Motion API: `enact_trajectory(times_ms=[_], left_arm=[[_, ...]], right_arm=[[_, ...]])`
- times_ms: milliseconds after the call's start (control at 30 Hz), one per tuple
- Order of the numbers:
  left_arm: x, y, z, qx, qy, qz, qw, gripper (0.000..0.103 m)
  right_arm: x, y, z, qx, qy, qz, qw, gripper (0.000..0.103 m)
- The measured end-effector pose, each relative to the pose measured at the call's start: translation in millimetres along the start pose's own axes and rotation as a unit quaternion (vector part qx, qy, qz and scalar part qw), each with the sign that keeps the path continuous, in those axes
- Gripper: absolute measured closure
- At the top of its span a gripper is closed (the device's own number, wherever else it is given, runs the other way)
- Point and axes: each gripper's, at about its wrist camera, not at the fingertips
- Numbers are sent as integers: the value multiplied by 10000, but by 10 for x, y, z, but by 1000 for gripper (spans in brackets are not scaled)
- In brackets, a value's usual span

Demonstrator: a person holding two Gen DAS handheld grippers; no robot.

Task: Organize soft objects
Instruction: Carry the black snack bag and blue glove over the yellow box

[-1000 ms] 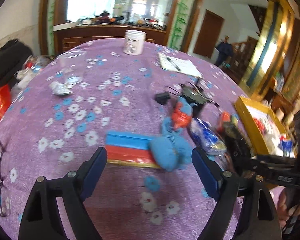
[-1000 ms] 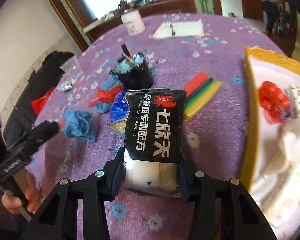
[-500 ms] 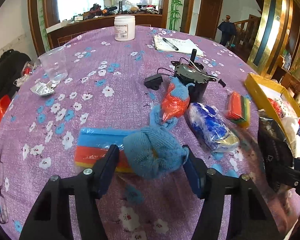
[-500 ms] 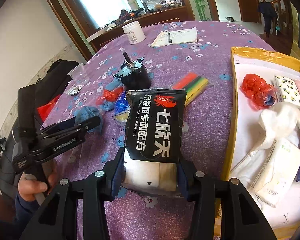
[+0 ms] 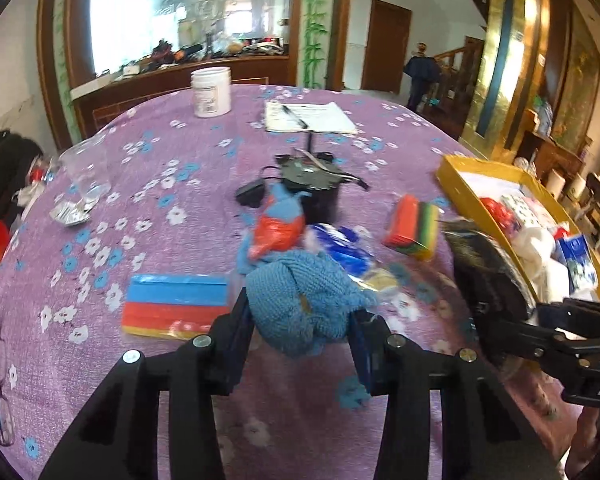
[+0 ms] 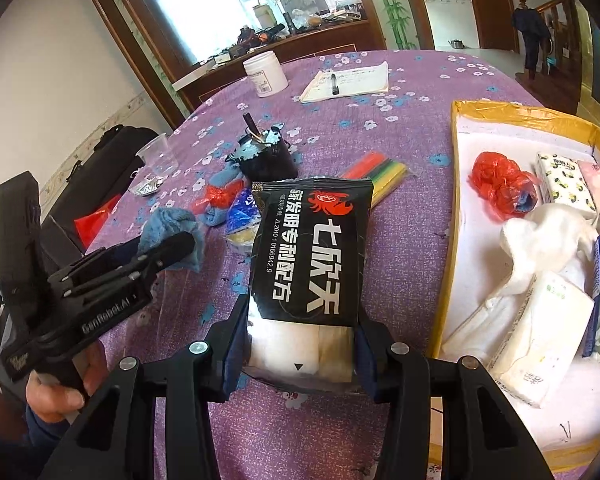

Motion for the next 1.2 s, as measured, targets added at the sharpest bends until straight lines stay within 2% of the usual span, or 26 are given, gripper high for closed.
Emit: enact_trajectory(times_ms=[300, 700, 1200], left_arm=[[215, 3, 13, -19, -218, 108, 9997, 61], [577, 146, -142, 162, -564, 344, 9977, 60], [1379, 27, -441, 38, -1100, 898, 9899, 60]], right_arm=[[-1, 59, -7, 65, -6, 13, 10000, 52], [204, 374, -14, 424, -250, 52, 9988, 52], [930, 969, 41, 1107, -1044, 303, 9879, 52]])
Point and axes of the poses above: each gripper's, at about its wrist camera, not at the fingertips, and y roughly against the way its jaws point, x to its right, z to its underside, and after that the axes turned 10 degrees about -x, right-handed
